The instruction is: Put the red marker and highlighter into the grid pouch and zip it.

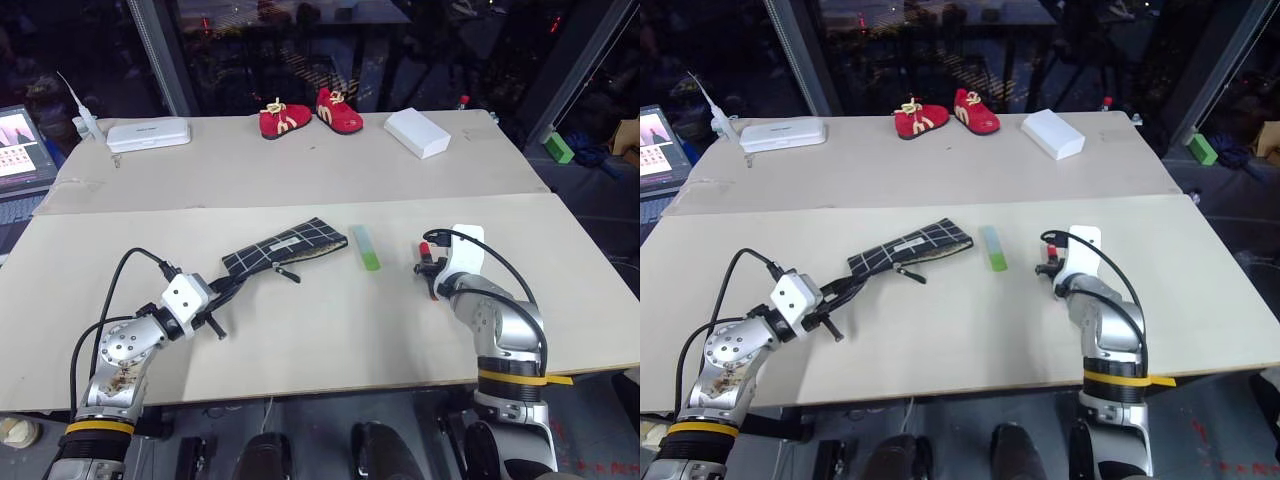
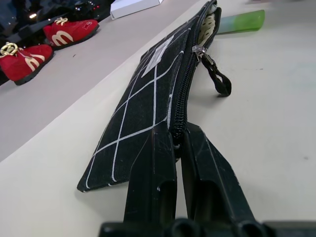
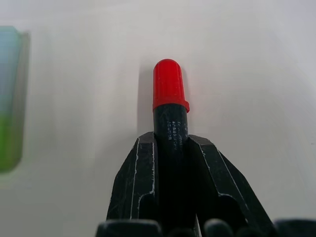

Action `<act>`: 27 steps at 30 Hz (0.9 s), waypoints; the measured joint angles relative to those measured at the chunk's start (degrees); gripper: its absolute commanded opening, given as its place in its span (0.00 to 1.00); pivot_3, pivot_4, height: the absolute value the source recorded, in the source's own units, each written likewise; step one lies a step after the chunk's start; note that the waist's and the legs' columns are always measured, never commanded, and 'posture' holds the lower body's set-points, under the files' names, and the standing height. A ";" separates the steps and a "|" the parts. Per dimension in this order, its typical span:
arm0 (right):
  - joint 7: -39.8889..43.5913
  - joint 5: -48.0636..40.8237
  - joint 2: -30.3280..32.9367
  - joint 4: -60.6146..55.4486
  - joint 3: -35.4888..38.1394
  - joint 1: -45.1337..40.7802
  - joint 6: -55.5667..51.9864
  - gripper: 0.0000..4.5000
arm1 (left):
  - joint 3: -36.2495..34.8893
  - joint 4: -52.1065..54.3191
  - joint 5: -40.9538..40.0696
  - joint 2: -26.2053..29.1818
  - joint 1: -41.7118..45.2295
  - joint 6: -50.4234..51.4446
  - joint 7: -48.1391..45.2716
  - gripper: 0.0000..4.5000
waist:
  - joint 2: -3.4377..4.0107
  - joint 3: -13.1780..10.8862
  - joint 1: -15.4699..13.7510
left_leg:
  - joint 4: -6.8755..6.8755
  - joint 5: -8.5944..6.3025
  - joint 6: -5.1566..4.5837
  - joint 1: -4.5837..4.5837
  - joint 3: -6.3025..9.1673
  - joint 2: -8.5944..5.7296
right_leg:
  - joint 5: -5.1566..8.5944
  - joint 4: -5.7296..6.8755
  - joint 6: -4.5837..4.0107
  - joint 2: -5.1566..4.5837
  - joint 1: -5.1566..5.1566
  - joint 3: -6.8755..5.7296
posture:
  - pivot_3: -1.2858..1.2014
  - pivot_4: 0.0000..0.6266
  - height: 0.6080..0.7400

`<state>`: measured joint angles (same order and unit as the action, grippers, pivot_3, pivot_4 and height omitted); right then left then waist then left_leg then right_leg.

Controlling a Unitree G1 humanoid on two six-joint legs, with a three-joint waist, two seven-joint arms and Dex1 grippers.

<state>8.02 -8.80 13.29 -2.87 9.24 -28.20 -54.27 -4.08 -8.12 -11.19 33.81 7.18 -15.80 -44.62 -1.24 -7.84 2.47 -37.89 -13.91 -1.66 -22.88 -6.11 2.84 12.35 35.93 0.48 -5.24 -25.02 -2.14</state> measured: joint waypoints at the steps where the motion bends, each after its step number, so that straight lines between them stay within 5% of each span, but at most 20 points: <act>1: 3.38 0.48 2.97 0.00 -2.84 -0.21 3.77 0.11 | 0.00 0.03 -0.02 0.19 0.05 0.03 -0.11 0.00 | 0.06 -0.04 0.00 | 0.00 0.00 0.00 -0.03 0.01 -0.02 | 0.00 0.00 0.01 -0.02 -0.04 0.01 | 0.52 0.24 1.00; 8: 21.30 11.14 20.80 -3.19 -19.19 -1.32 38.00 0.11 | -0.12 0.04 -0.06 0.66 0.75 0.86 -1.01 0.00 | 0.06 -0.05 -0.10 | 0.04 -0.03 -0.04 -0.03 -0.03 -0.02 | 0.05 -0.07 0.08 0.01 -0.02 -0.03 | 0.52 0.24 1.00; 12: 25.56 18.86 25.27 0.54 -25.75 -2.60 53.42 0.11 | -0.12 0.04 -0.04 0.66 0.75 0.86 -1.14 0.00 | 0.04 -0.06 -0.15 | 0.02 -0.02 -0.03 0.01 -0.11 -0.03 | 0.05 -0.07 0.08 -0.02 0.00 0.00 | 0.52 0.24 1.00; 27: 25.74 30.83 18.61 9.41 -32.69 -9.66 69.60 0.11 | 0.51 0.04 0.04 0.59 0.95 0.84 -2.16 0.00 | 0.04 -0.06 -1.02 | 0.02 -0.01 -0.01 0.00 -0.17 -0.02 | 0.03 -0.04 0.05 -0.03 -0.01 -0.01 | 0.52 0.24 1.00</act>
<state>33.76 22.03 31.90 6.54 -23.45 -37.86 15.33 -3.57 -8.08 -11.15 34.40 8.13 -14.96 -46.78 -1.20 -7.90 1.45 -37.88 -13.92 -1.67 -22.88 -6.28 2.82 12.38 35.88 0.53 -5.27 -25.03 -2.15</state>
